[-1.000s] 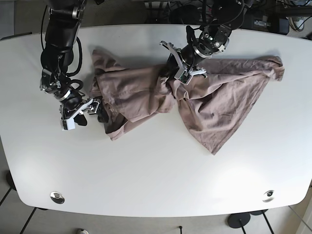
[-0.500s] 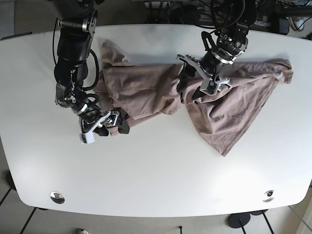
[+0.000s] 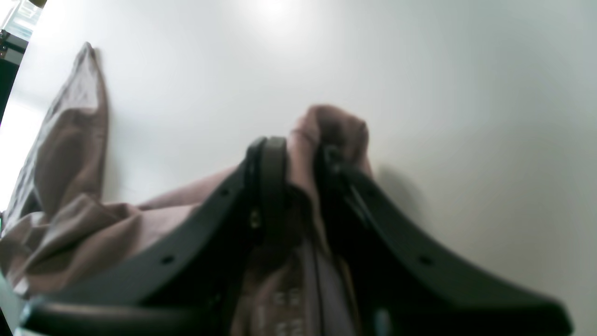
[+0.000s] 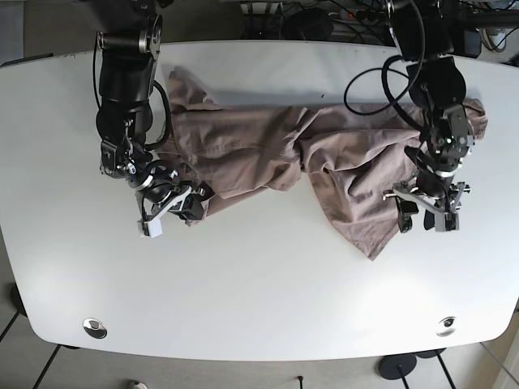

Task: Fold the T-shirt properly
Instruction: 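Pull the shirt apart with both grippers to spread it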

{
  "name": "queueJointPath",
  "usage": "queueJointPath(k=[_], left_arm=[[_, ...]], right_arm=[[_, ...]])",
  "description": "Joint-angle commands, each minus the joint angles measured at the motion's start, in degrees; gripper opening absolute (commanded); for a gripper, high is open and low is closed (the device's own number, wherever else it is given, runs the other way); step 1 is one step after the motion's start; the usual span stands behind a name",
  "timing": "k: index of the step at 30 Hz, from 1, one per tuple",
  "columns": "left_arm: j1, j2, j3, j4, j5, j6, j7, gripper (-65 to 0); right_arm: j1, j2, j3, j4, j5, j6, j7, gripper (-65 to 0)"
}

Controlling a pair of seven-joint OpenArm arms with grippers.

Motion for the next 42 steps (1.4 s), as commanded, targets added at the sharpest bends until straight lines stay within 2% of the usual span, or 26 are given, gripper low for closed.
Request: queueJointPath(k=[1,3,8,10,12,17,25,27,29,31,32,33,37,42], left_arm=[[-5.37,-0.38,-1.94,-1.8,-0.73,-0.4,1.2,-25.3],[-10.82,-0.38,-3.61,-8.39,-0.55,-0.4,4.28,-18.7],[-17.41,-2.05,-3.43,-24.21,-0.82,-0.93,5.77,-17.4],[-18.56,-3.1,-1.94,-28.52,-0.82,-3.47,5.68,-17.5],[-19.0,-4.95,0.43,-32.39,-0.82,-8.84,5.59,-17.9],[-18.47,-6.7,1.67,-34.15,0.77,-9.98,2.87,-17.9],[-16.8,-7.94,11.51,-35.82,0.85,-10.51,3.05,-17.9],[-17.24,-7.94,11.51,-39.69,0.77,-12.97,3.05,-18.2],[-17.33,-7.94,11.51,-43.2,0.77,-16.13,3.05,-24.4],[-17.15,-7.85,11.51,-43.2,0.77,-18.24,3.05,-42.2],[-16.97,-7.85,11.51,-42.94,0.77,-18.6,2.96,-55.8],[-16.97,-7.85,11.51,-42.94,0.77,-18.6,2.96,-63.6],[-15.22,-7.76,11.25,-34.32,0.77,-18.77,4.01,-65.0],[-10.38,-7.67,6.24,-14.72,0.77,-18.77,12.72,-65.0]], right_arm=[[2.44,0.48,0.42,-2.23,1.63,0.68,0.5,-56.3],[2.53,0.66,0.51,-3.73,1.63,0.68,0.77,-62.0],[2.09,0.75,0.51,-1.8,1.63,0.77,0.41,-62.9],[2.09,0.75,0.51,-1.8,1.63,0.86,0.41,-62.9],[2.09,0.83,0.51,-1.71,1.63,1.03,0.41,-62.9],[-1.69,0.83,0.6,6.2,1.63,1.03,0.41,-62.9],[-4.51,0.83,0.51,13.85,1.63,0.68,0.33,-62.9],[-5.3,0.83,0.6,13.94,1.63,0.68,0.33,-62.9],[-5.91,1.1,1.83,13.94,1.63,0.68,0.33,-62.9],[-6.7,1.54,4.11,15.26,1.72,0.86,-0.29,-62.9],[-7.76,1.63,5.43,16.49,1.72,1.03,-1.52,-62.9],[-7.85,1.63,6.57,17.72,1.72,1.12,-2.05,-62.9],[-9.6,1.8,7.81,22.73,1.72,1.12,-4.68,-62.9],[-13.38,2.68,7.89,30.64,1.72,0.77,-6.35,-62.9]])
